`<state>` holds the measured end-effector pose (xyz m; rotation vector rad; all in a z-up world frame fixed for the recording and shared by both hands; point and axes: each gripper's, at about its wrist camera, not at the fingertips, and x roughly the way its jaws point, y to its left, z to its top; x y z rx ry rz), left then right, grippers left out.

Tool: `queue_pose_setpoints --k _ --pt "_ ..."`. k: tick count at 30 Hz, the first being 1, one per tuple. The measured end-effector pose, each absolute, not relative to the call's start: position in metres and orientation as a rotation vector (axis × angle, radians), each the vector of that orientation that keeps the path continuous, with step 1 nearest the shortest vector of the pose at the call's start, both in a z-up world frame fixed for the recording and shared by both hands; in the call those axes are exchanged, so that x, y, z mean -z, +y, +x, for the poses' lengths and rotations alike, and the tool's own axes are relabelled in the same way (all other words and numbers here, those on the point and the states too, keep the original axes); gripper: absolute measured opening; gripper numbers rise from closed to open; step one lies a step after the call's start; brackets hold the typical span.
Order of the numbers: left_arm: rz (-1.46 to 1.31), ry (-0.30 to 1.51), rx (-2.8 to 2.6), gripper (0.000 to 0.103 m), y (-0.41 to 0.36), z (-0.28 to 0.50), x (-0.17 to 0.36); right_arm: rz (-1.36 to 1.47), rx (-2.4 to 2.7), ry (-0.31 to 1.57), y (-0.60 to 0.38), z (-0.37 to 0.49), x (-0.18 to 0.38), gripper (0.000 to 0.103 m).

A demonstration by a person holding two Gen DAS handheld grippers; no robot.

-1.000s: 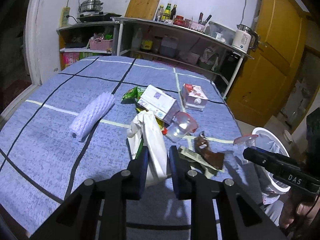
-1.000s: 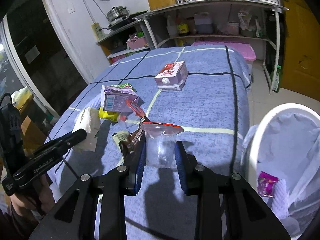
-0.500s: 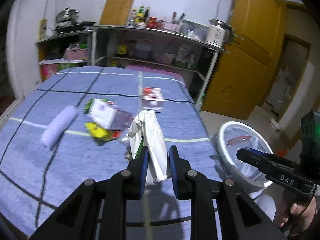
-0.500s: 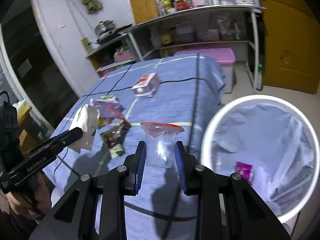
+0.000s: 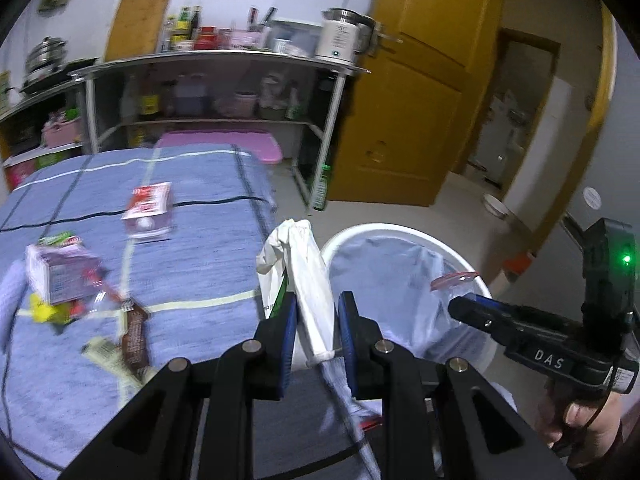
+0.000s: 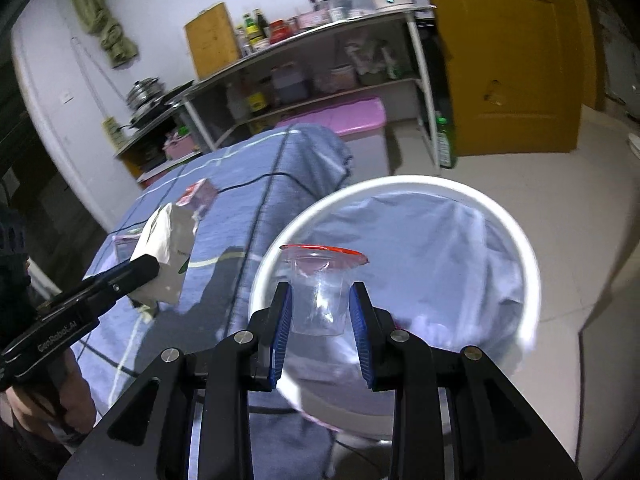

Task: Collect trash
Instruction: 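Carry the bag and cup over the bin and release both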

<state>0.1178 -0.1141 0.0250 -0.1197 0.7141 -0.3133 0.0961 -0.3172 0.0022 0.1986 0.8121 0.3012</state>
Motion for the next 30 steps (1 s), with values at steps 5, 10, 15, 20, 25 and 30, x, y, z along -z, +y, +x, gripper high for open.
queue_pose_setpoints --k 5,10,15,20,25,30 --pt "-0.094 0.734 0.381 0.022 -0.143 0.129 -0.022 0.221 -0.259 0.827 -0.340 0.095 0.005 0.031" --pt "-0.079 0.756 0.435 0.022 -0.164 0.138 -0.017 0.230 -0.244 0.842 -0.351 0.099 0.010 0.031" --pt "-0.076 0.775 0.466 0.023 -0.175 0.142 -0.011 0.230 -0.237 0.863 -0.356 0.101 0.016 0.031" --pt "-0.076 0.802 0.480 0.024 -0.179 0.146 -0.003 0.232 -0.225 0.882 -0.362 0.104 0.024 0.032" --pt "-0.078 0.820 0.483 0.026 -0.182 0.147 0.004 0.236 -0.214 0.896 -0.361 0.109 0.028 0.035" --pt "-0.074 0.823 0.484 0.026 -0.182 0.145 0.007 0.237 -0.214 0.894 -0.361 0.109 0.029 0.044"
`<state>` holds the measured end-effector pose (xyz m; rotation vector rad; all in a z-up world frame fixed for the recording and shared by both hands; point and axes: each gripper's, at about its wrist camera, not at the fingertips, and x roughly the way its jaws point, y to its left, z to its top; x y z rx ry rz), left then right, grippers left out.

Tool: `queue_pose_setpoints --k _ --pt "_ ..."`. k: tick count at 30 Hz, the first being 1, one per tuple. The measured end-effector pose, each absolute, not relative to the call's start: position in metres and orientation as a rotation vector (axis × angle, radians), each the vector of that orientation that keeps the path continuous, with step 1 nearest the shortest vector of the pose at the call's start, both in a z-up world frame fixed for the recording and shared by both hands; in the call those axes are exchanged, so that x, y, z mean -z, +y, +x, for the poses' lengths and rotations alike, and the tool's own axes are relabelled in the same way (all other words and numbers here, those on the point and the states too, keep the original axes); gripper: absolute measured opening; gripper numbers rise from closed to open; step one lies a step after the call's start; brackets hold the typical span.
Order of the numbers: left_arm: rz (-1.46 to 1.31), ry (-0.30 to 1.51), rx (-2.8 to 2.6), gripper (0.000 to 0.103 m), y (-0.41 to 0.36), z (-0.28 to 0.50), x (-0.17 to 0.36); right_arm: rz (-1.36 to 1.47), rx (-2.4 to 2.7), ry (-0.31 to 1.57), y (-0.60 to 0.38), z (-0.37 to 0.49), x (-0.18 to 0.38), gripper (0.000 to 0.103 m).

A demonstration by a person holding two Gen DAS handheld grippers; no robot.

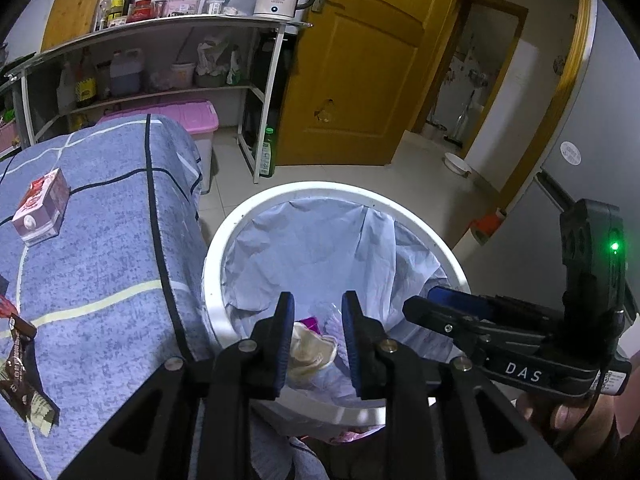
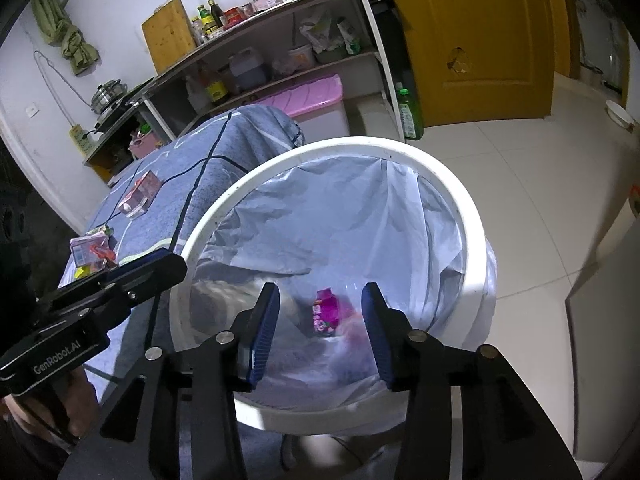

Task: Collect trash
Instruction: 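Carry the bag and cup over the bin and release both, then return both tools to the table toward the foam net and chocolate wrapper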

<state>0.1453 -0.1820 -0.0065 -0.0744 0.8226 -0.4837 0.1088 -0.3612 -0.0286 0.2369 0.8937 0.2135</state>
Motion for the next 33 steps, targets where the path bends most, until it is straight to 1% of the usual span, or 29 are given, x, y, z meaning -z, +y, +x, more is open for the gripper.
queue_pose_setpoints --k 14,16,17,18,19,33 --pt "-0.105 0.775 0.432 0.026 -0.152 0.120 -0.009 0.181 -0.255 0.827 -0.343 0.090 0.003 0.044" --pt "-0.108 0.765 0.419 0.029 -0.147 0.116 -0.012 0.166 -0.269 0.814 -0.335 0.086 -0.003 0.044" --pt "-0.111 0.760 0.414 0.035 -0.144 0.113 -0.014 0.159 -0.277 0.808 -0.332 0.084 -0.006 0.044" --pt "-0.116 0.753 0.407 0.043 -0.140 0.110 -0.016 0.155 -0.285 0.803 -0.330 0.083 -0.008 0.044" --pt "-0.121 0.744 0.402 0.045 -0.136 0.106 -0.017 0.150 -0.292 0.797 -0.327 0.081 -0.010 0.044" --pt "-0.141 0.686 0.286 0.045 -0.090 0.076 -0.030 0.084 -0.398 0.744 -0.278 0.067 -0.027 0.044"
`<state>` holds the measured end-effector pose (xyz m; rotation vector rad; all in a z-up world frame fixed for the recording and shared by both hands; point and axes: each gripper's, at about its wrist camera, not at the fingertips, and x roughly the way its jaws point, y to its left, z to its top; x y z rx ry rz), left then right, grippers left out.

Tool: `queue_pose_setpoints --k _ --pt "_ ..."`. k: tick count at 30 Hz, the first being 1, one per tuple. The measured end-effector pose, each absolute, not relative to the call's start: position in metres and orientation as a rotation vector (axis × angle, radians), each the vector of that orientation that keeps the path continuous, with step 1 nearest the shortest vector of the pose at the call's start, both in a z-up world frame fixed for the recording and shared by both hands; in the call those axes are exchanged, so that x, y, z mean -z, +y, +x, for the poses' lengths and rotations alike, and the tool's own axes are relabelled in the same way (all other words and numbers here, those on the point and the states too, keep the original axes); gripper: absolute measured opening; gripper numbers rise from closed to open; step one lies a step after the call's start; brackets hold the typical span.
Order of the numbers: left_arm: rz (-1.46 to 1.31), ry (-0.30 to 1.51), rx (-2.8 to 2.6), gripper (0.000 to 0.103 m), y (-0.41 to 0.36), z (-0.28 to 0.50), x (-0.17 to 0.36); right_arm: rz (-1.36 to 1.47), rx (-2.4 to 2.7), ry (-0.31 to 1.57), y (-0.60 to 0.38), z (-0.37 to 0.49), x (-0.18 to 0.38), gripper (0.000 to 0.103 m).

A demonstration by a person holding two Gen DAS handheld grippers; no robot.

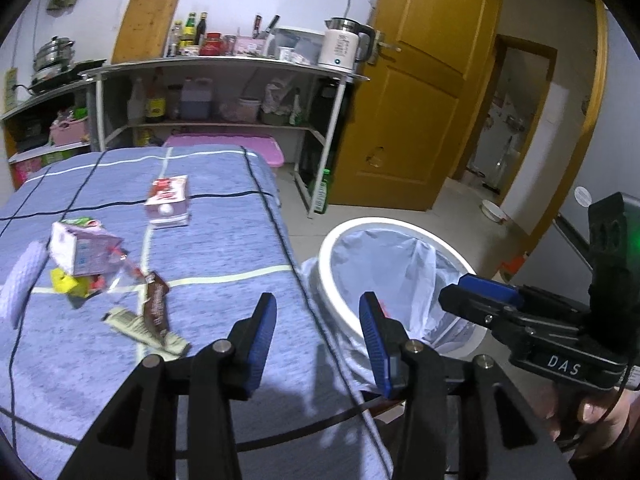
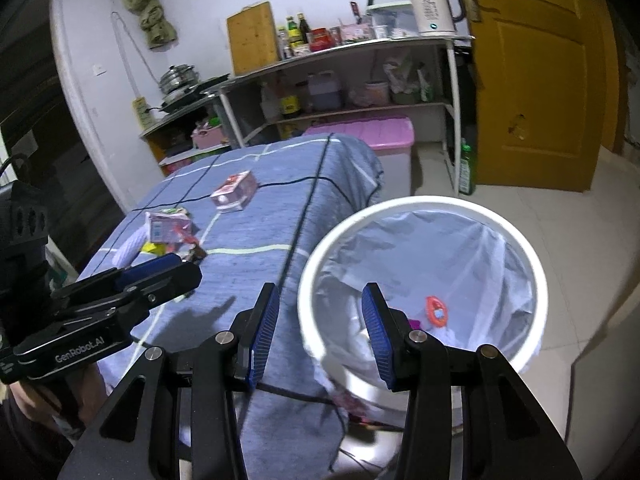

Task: Collect trash
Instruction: 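Return both tools to the table toward the foam net and chocolate wrapper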

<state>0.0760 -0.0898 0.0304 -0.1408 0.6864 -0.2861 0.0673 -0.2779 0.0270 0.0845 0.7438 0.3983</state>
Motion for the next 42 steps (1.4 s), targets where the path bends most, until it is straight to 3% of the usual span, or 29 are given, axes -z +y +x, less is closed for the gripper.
queue_pose_setpoints --k 4,42 --pt "-0.157 0.681 0.250 0.045 -0.074 0.068 -0.029 0.080 -0.443 0.723 -0.264 0.064 -0.028 0.049" --pt "-0.254 0.653 -0.126 0.047 0.103 0.048 -0.007 -0.016 -0.693 0.852 -0.121 0.095 -0.006 0.049"
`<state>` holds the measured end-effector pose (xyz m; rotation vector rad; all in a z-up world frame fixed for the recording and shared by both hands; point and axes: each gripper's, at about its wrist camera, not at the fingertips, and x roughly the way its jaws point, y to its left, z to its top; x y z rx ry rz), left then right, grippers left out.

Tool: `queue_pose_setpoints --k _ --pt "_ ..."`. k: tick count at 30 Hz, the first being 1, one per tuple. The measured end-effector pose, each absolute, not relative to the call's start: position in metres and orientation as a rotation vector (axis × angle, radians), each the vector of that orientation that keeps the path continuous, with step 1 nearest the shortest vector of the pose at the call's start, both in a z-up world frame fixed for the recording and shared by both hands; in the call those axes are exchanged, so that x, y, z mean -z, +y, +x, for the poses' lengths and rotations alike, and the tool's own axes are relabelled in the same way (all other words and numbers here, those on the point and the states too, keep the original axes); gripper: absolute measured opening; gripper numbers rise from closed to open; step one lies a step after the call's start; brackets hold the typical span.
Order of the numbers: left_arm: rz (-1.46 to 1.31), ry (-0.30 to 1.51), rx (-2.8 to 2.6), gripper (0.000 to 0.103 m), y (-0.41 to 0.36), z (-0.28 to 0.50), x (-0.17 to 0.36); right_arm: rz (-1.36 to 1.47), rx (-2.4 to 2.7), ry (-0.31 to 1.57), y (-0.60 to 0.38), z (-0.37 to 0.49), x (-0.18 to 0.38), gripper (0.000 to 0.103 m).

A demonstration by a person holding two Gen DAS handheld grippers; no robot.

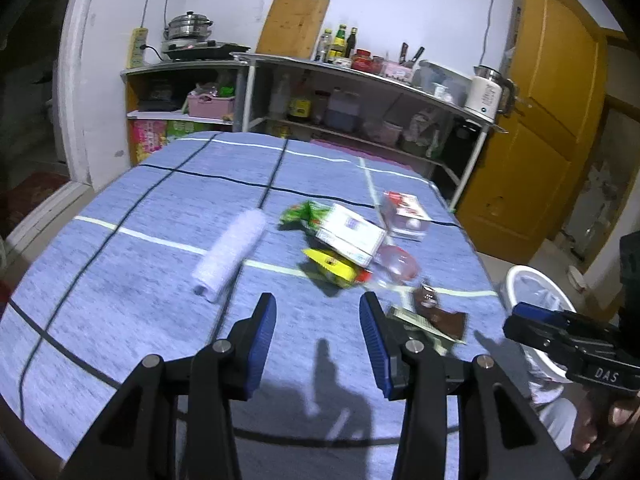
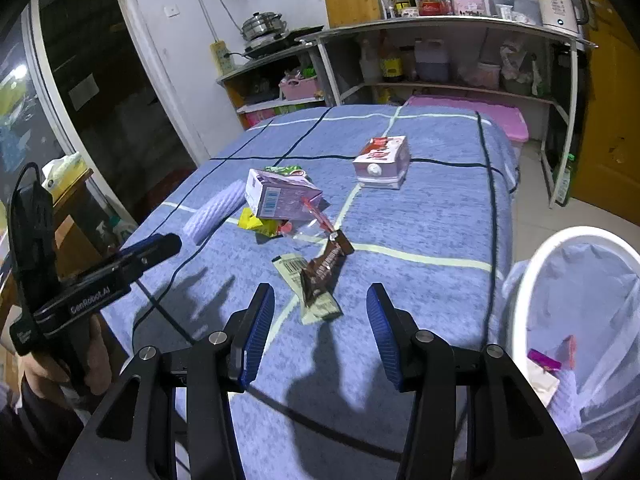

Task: Collect trash
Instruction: 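Return both tools to the table toward the foam net and chocolate wrapper, then grasp the white foam net with the left gripper while the right grasps the chocolate wrapper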

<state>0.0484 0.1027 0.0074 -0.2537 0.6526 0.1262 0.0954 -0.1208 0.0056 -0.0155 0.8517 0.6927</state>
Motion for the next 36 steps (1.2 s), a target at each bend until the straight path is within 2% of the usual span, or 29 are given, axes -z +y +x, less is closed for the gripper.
queue_pose_setpoints --k 20,24,25,28,30,36 --pt "-0.227 0.763 -0.225 0.048 0.166 0.110 0.032 -0.022 -0.657 0.960 -0.080 0.142 0.032 0.049" --pt "-0.235 0.793 -0.212 0.047 0.167 0.115 0.038 -0.030 -0.653 0.972 -0.078 0.146 0.036 0.033" --pt "-0.234 0.800 -0.212 0.046 0.166 0.116 0.039 -0.033 -0.651 0.975 -0.078 0.146 0.037 0.029" --pt "-0.239 0.817 -0.201 0.033 0.165 0.117 0.043 -0.033 -0.648 0.982 -0.079 0.147 0.039 0.022" --pt "-0.241 0.820 -0.200 0.027 0.164 0.116 0.044 -0.028 -0.646 0.979 -0.081 0.146 0.038 0.022" --pt "-0.243 0.802 -0.202 0.023 0.159 0.108 0.040 -0.018 -0.653 0.954 -0.088 0.140 0.031 0.021"
